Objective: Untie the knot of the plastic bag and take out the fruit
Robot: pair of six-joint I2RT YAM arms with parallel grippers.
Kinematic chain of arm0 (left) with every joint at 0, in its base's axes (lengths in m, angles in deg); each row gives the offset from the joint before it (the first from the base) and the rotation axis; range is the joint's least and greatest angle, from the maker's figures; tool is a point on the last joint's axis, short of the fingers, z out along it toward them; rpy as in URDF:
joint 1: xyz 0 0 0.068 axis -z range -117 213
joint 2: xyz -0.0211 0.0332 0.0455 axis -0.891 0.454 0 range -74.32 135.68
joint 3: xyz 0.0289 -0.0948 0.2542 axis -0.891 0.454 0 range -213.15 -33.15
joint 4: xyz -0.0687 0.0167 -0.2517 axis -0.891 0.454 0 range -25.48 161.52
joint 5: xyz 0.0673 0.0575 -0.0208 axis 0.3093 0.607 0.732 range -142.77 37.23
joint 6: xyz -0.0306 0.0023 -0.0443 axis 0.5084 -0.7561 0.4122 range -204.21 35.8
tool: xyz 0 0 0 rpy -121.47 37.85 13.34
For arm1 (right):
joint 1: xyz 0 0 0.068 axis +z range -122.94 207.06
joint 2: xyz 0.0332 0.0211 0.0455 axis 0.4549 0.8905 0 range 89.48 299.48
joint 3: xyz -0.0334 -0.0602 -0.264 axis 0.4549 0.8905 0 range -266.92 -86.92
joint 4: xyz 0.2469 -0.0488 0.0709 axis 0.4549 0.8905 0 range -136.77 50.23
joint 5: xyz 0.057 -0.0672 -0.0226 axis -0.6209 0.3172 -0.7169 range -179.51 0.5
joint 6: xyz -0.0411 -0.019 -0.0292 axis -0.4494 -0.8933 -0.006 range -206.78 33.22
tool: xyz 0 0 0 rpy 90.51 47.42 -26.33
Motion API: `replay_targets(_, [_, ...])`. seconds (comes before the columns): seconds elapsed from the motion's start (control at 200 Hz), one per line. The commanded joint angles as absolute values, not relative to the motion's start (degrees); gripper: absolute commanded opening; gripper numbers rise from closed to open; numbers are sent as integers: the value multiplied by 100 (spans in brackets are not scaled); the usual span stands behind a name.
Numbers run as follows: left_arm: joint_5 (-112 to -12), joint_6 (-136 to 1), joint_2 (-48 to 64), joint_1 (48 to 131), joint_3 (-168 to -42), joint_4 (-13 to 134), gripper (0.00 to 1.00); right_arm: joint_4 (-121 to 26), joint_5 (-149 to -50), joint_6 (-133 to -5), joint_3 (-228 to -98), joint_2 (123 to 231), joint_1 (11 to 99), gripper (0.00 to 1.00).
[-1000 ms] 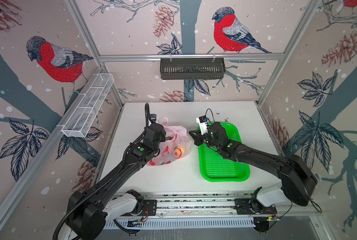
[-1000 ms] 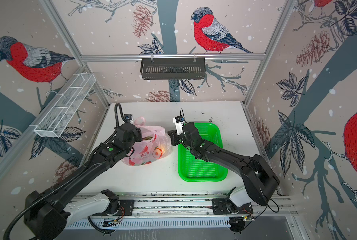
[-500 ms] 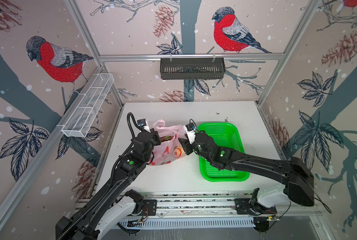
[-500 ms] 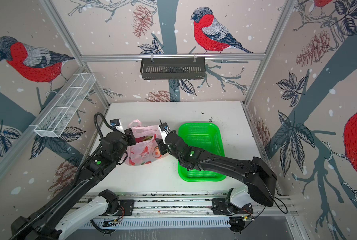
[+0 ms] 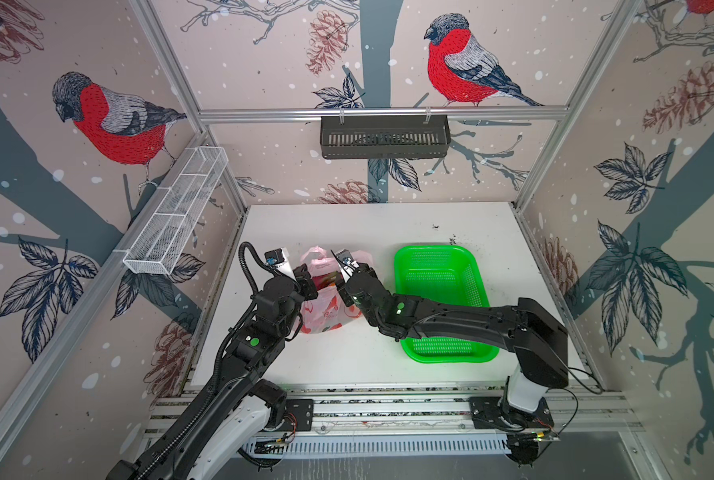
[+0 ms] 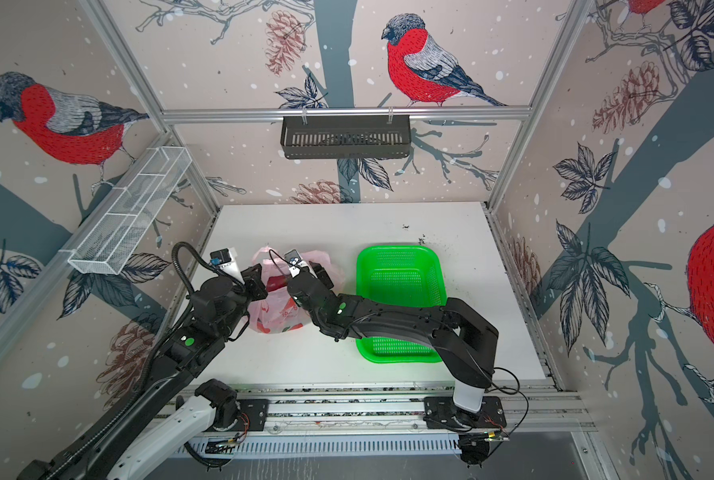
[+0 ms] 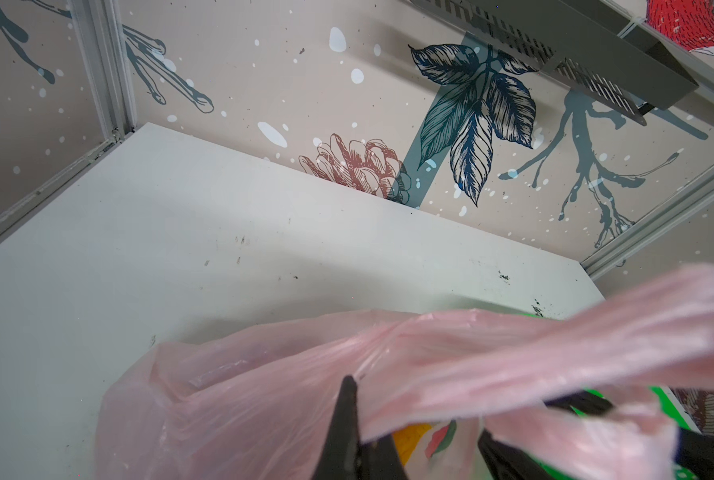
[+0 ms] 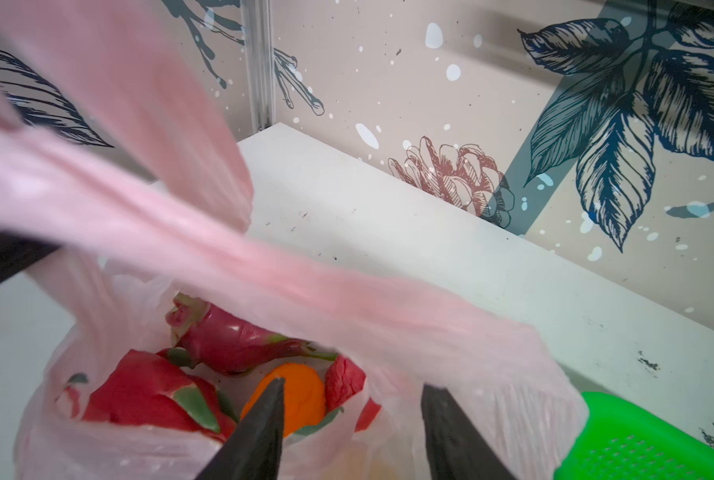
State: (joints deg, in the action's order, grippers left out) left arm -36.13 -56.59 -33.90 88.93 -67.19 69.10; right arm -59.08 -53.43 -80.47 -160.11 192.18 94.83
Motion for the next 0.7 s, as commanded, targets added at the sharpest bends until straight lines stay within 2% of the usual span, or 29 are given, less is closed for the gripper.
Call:
replay_targets(0.0, [-3653,-5462,-3508,8884,-6599,6613,0,-6387,-4919,-8294,-16208,19449,9473,56])
replay_targets(0.355, [-3698,-5402,-3653,8884,-6409,6538,0,-7016,-4506,-8658,-16546,20029,9379,58])
replay_targets(0.575, [-3556,-5432,-3653,8875,-6375,6484,0,-7081,-4550,-8722,-16659,20097,9289,28])
replay_targets(0.696, [-3476,-5507,-3595,8826,-6415,6357,0,-6976,-4722,-8651,-16525,19883,9255,17])
